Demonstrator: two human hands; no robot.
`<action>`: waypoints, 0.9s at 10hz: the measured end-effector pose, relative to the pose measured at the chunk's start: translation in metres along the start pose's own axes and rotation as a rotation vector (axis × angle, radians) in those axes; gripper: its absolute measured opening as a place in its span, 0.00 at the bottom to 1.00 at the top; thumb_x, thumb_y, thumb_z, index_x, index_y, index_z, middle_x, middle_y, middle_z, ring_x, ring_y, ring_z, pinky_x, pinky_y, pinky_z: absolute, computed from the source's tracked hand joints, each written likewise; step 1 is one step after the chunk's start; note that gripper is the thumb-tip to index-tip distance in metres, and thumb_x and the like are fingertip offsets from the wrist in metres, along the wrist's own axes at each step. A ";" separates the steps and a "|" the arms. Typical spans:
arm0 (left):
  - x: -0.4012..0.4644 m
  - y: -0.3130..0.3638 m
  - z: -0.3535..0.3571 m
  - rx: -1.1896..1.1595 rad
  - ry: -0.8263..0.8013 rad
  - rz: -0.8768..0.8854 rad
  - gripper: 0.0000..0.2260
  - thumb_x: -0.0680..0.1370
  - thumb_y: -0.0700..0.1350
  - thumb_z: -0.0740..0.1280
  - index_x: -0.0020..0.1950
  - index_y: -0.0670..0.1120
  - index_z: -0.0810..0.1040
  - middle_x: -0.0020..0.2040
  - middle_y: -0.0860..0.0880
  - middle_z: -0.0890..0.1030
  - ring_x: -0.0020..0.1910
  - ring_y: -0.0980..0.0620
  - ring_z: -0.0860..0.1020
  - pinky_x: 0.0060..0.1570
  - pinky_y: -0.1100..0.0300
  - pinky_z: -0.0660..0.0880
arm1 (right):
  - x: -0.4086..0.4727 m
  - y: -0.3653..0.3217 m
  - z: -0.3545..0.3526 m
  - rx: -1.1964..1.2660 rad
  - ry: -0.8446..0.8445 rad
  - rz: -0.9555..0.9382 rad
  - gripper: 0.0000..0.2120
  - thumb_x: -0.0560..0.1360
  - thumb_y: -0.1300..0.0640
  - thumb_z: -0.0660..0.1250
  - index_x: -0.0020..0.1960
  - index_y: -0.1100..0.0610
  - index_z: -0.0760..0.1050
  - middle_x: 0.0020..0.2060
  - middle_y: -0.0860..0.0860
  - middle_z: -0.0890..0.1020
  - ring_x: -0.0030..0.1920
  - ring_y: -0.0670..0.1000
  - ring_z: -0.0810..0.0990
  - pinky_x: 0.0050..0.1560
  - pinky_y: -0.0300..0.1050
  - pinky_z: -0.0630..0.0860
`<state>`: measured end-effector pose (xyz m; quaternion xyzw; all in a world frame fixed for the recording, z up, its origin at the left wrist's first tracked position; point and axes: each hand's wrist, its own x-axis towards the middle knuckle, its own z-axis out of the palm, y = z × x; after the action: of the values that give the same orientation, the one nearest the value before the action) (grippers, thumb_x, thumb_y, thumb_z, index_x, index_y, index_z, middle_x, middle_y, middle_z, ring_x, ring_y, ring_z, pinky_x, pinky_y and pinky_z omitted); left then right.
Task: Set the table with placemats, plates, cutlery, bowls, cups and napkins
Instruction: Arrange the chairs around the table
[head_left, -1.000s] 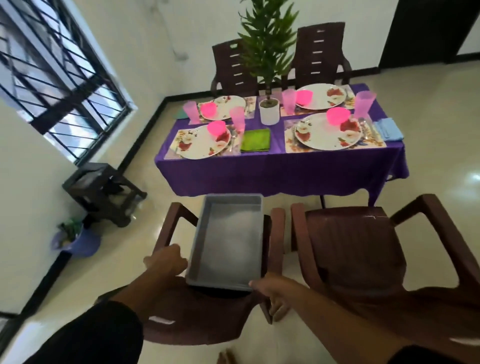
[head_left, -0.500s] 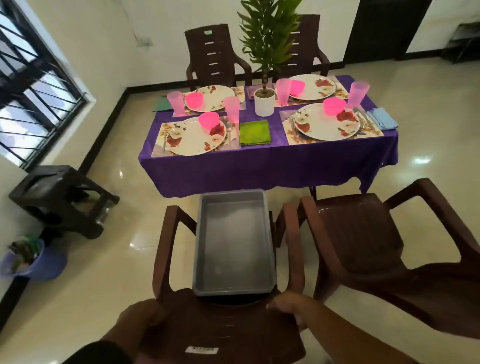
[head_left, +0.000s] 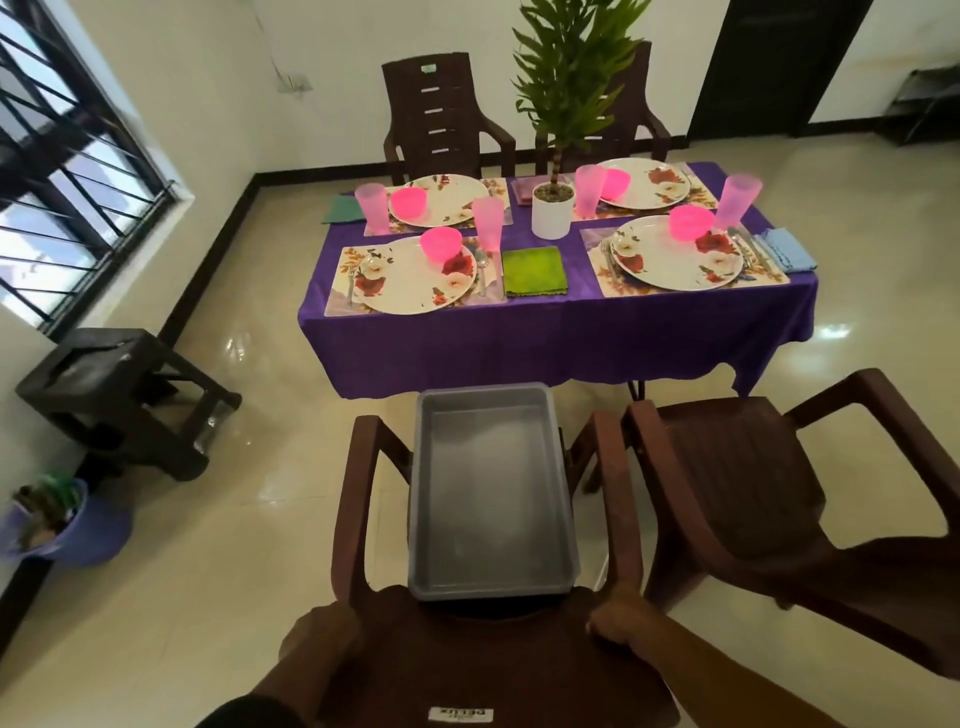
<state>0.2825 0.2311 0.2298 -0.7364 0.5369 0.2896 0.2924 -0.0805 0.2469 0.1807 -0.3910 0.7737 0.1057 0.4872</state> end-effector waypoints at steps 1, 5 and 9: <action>-0.003 -0.002 -0.008 -0.010 0.035 0.003 0.21 0.86 0.56 0.54 0.75 0.49 0.73 0.71 0.49 0.77 0.69 0.49 0.77 0.67 0.56 0.75 | -0.001 -0.006 0.000 -0.009 0.020 -0.052 0.20 0.79 0.56 0.67 0.69 0.62 0.72 0.64 0.57 0.78 0.64 0.56 0.79 0.58 0.44 0.75; -0.003 -0.026 -0.022 -0.181 0.177 -0.118 0.21 0.86 0.56 0.54 0.73 0.49 0.75 0.68 0.49 0.79 0.67 0.49 0.78 0.67 0.56 0.75 | 0.003 -0.040 0.004 0.047 0.082 -0.052 0.08 0.80 0.56 0.68 0.51 0.61 0.75 0.55 0.55 0.77 0.58 0.52 0.80 0.59 0.40 0.77; 0.019 -0.049 -0.035 -0.238 0.107 -0.130 0.24 0.84 0.62 0.57 0.72 0.49 0.75 0.68 0.48 0.79 0.67 0.47 0.78 0.67 0.55 0.74 | 0.012 -0.071 0.016 -0.024 0.119 -0.111 0.20 0.80 0.58 0.67 0.69 0.63 0.70 0.63 0.58 0.74 0.66 0.58 0.76 0.65 0.46 0.74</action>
<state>0.3386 0.2057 0.2453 -0.8134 0.4648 0.2922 0.1919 -0.0227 0.2020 0.1783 -0.4446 0.7771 0.0641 0.4408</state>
